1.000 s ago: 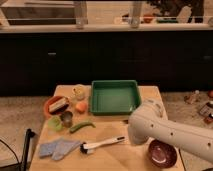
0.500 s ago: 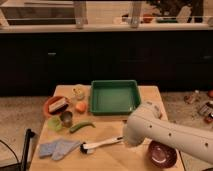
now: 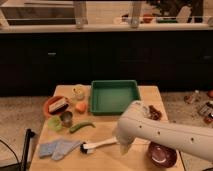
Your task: Wipe table surface with brush
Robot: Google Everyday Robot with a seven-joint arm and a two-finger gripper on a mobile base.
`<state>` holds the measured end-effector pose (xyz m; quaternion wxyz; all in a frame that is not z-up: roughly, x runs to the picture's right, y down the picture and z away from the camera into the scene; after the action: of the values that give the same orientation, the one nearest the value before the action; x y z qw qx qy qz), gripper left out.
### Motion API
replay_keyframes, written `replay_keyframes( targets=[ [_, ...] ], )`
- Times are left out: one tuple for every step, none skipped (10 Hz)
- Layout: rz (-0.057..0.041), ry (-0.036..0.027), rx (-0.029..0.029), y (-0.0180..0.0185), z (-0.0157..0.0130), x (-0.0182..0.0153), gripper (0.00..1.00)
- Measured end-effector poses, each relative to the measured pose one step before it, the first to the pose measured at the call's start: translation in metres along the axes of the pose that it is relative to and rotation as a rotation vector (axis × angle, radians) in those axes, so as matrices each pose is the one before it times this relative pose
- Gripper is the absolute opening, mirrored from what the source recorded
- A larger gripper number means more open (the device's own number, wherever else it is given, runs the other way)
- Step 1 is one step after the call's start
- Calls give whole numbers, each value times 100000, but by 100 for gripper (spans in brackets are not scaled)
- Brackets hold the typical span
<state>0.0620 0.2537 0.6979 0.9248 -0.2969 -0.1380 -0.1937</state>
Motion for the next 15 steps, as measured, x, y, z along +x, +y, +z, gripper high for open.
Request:
replay_keyframes(
  targets=[
    [-548, -103, -308, -466, 642, -346, 80],
    [-130, -420, -418, -298, 498, -338, 80],
    [-184, -474, -591, -453, 783, -453, 80],
    [540, -397, -563, -317, 711, -350, 80],
    [770, -297, -492, -249, 582, -268, 80],
    [1280, -251, -474, -232, 555, -142, 80],
    [1736, -99, -1729, -425, 1160, -279, 80],
    [642, 216, -917, -369, 694, -54, 80],
    [1295, -133, -1240, -304, 804, 12, 80],
    [1143, -132, -973, -198, 594, 47, 80],
    [1386, -176, -1224, -248, 742, -47, 80],
    [1275, -65, -767, -96, 454, 103, 80],
    [1670, 229, -495, -38, 382, 390, 79],
    [1081, 316, -282, 75, 270, 302, 73],
    [780, 704, -192, 153, 292, 325, 63]
  ],
)
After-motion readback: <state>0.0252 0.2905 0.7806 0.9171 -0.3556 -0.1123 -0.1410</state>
